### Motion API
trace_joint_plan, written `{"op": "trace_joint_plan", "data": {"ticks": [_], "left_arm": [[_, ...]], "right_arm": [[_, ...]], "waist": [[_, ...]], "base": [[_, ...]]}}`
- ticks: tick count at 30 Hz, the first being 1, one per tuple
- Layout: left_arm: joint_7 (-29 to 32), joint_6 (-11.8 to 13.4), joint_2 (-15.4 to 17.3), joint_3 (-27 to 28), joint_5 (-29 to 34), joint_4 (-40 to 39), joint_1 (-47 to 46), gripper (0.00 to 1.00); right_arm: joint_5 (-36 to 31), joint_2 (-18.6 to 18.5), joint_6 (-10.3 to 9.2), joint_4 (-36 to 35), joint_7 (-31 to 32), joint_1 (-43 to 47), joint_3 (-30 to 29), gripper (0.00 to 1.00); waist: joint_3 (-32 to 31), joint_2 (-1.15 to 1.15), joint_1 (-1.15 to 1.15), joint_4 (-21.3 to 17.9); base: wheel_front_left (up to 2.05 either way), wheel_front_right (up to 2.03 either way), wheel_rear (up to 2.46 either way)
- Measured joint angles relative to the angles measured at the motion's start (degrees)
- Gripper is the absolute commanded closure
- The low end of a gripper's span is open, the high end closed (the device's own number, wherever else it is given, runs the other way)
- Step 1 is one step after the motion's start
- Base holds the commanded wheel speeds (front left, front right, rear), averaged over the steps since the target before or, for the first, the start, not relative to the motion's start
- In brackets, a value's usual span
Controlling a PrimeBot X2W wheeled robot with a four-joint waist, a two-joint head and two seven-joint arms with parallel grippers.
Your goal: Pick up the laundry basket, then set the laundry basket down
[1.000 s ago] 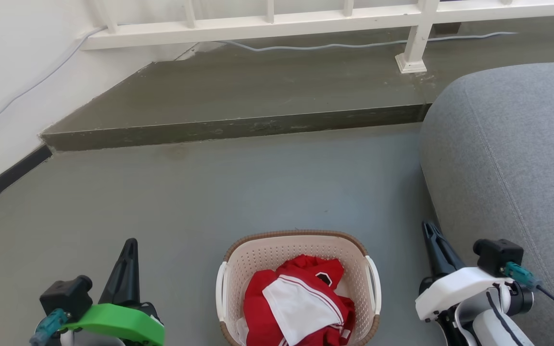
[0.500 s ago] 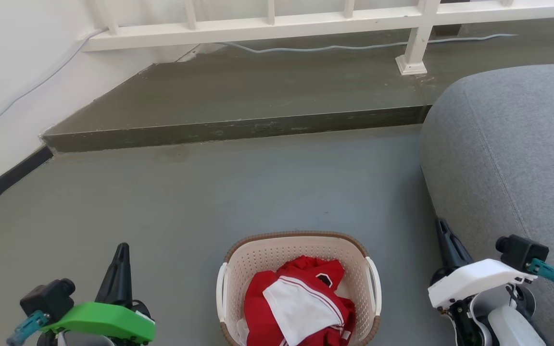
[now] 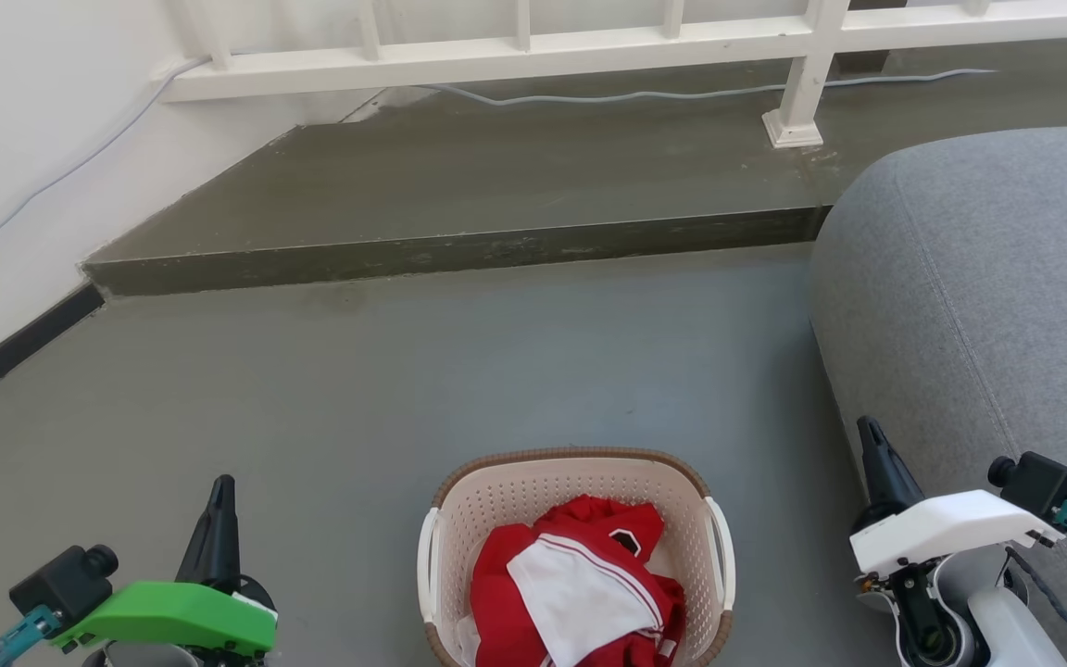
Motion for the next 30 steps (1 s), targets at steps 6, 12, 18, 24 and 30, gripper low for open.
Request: {"op": "trace_joint_plan", "data": {"ticks": [6,12,18,24,30], "left_arm": [[1.3,0.0,0.0,0.7,-4.1,0.2,-0.1,1.00],[2.7,-0.1,0.0,1.5,-9.1,0.6,-0.2,1.00],[3.8,-0.2,0.0,2.0,-13.4,1.3,-0.9,1.00],[4.9,-0.2,0.0,2.9,-17.4,1.5,-1.3,1.00],[6.2,-0.4,0.0,3.4,-21.6,1.7,-1.5,1.00]], "right_arm": [[4.4,0.0,0.51,-0.2,1.4,-0.1,-1.3,1.00],[9.3,0.1,1.00,-0.3,2.8,-0.2,-2.9,1.00],[13.6,0.2,1.51,-0.4,4.0,-0.2,-4.4,1.00],[18.1,0.3,2.02,-0.6,5.0,-0.3,-5.7,1.00],[22.4,0.4,2.52,-0.7,6.3,-0.3,-6.9,1.00]], "waist": [[-0.1,0.00,0.00,0.0],[-0.2,0.00,0.00,0.1],[-0.3,0.00,0.00,0.1],[-0.4,0.00,0.00,0.1],[-0.6,0.00,0.00,0.1]], "base": [[0.00,0.00,0.00],[0.00,0.00,0.00],[0.00,0.00,0.00],[0.00,0.00,0.00],[0.00,0.00,0.00]]}}
